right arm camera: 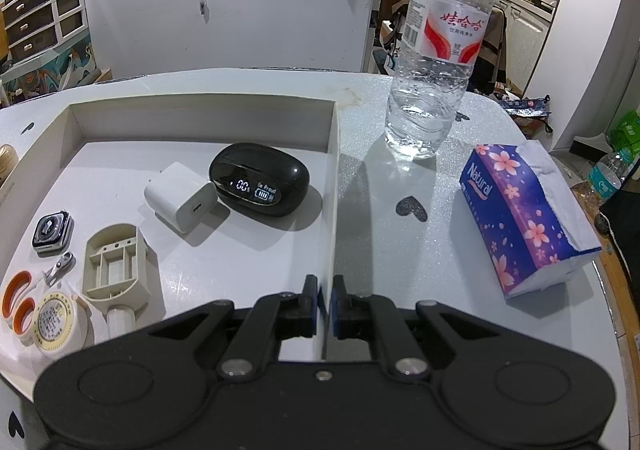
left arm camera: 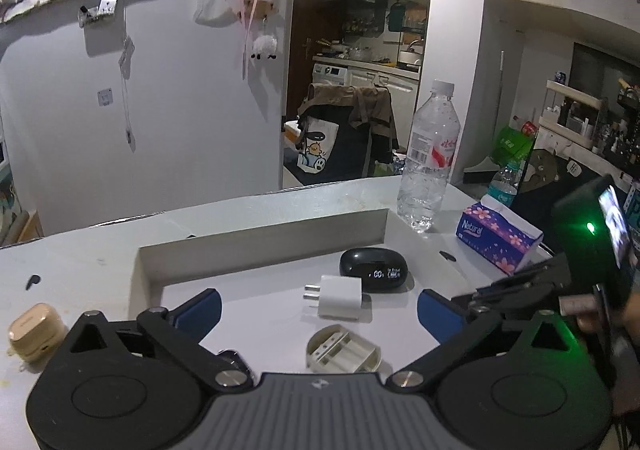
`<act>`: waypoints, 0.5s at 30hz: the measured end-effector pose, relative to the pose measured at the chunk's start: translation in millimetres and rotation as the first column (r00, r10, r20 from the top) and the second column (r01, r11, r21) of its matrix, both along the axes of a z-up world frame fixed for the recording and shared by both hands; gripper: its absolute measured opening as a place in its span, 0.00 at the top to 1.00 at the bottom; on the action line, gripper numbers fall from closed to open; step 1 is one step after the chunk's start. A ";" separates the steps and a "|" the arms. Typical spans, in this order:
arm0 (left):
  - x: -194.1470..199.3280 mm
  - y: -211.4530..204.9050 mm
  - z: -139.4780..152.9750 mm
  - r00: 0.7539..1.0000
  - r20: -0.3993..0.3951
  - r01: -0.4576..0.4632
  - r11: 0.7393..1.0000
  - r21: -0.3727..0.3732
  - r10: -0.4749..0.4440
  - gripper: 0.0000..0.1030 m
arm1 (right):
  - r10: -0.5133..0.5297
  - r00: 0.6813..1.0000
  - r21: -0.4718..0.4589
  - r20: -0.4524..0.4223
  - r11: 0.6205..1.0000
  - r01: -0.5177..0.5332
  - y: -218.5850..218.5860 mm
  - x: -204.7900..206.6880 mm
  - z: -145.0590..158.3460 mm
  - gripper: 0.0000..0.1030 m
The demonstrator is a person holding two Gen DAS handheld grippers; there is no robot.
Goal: Organize rigid objects
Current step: 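Move the left gripper back to the larger white charger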
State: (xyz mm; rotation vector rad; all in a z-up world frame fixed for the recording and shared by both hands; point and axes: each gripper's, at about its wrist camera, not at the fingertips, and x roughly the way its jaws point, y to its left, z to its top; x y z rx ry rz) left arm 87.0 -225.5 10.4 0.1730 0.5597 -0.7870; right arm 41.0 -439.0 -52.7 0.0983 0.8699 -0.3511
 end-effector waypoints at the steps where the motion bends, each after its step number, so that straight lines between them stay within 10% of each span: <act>1: -1.7 5.1 0.2 1.000 0.006 0.000 1.000 -0.003 0.000 0.00 | 0.000 1.000 0.000 0.000 1.000 0.000 0.1 0.0 0.0 0.93; 15: 7.3 100.9 -13.9 0.979 0.045 -0.194 0.979 -0.065 0.197 0.00 | 0.000 1.000 -0.002 -0.001 1.000 0.000 -0.1 -0.1 -0.6 0.93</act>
